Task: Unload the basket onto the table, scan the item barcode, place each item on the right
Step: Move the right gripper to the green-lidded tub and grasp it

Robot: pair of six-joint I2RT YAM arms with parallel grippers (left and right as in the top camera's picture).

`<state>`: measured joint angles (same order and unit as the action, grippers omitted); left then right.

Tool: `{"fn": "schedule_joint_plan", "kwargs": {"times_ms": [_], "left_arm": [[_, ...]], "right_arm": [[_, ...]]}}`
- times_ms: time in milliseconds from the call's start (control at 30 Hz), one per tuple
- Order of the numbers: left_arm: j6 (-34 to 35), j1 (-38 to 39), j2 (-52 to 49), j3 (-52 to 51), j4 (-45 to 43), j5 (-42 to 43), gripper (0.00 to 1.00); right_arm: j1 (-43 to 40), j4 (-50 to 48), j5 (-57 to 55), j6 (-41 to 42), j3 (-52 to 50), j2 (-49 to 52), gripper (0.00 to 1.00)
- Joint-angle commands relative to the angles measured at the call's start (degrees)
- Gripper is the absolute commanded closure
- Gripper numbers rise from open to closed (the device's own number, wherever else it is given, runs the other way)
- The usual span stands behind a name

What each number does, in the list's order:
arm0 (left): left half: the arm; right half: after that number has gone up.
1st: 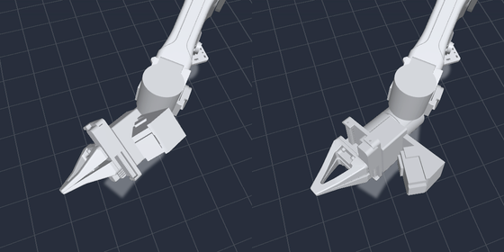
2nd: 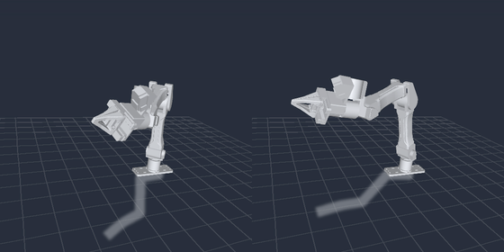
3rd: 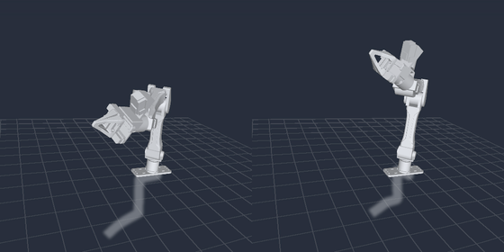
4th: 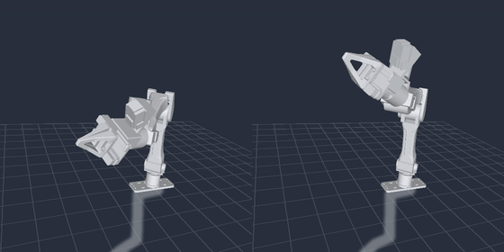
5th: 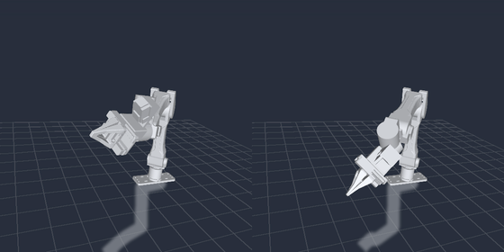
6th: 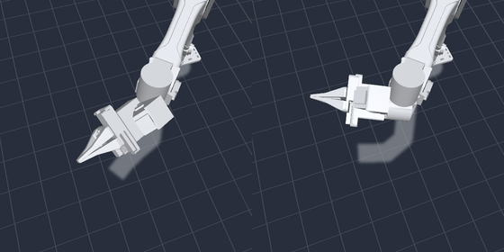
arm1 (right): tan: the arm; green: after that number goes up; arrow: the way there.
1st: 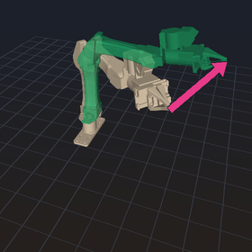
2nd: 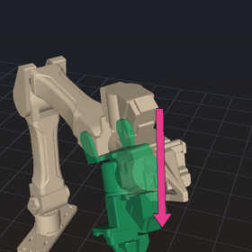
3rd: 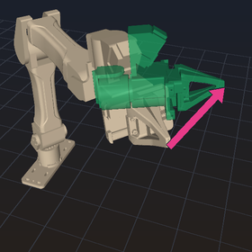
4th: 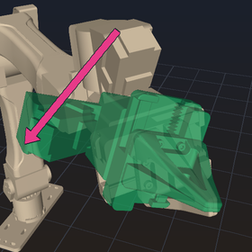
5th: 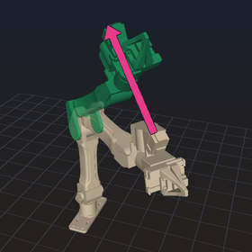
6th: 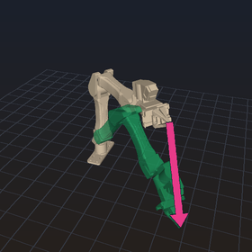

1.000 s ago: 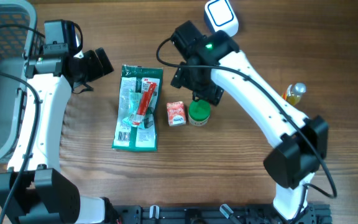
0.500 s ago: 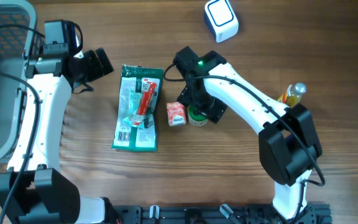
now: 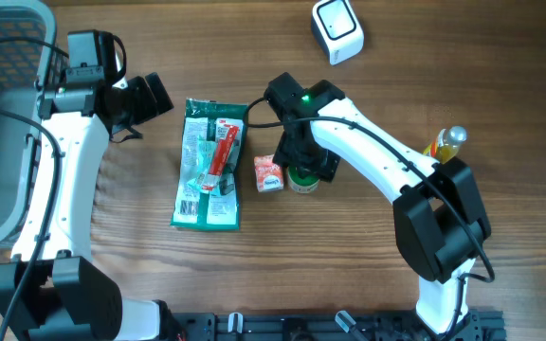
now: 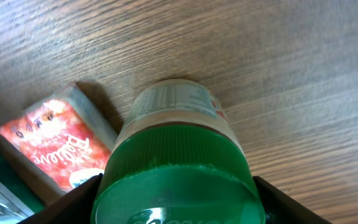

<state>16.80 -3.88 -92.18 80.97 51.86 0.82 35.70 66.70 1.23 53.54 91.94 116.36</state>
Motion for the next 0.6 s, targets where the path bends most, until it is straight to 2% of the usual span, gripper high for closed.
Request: {"fn": "schedule_joint_plan", "kwargs": {"times_ms": [0, 133, 567], "left_arm": [[-0.07, -0.13, 0.5, 0.63, -0.11, 0.44, 0.0], [-0.07, -0.13, 0.5, 0.63, -0.11, 0.44, 0.0], [-0.07, -0.13, 0.5, 0.63, -0.11, 0.44, 0.0]], "right_arm": [[0.07, -0.2, -3.54, -15.41, -0.57, 0.48, 0.29], [0.07, -0.2, -6.6, -24.15, -0.57, 0.48, 0.32], [0.07, -4.85, -13.27, -24.04, -0.57, 0.48, 0.33]]}}
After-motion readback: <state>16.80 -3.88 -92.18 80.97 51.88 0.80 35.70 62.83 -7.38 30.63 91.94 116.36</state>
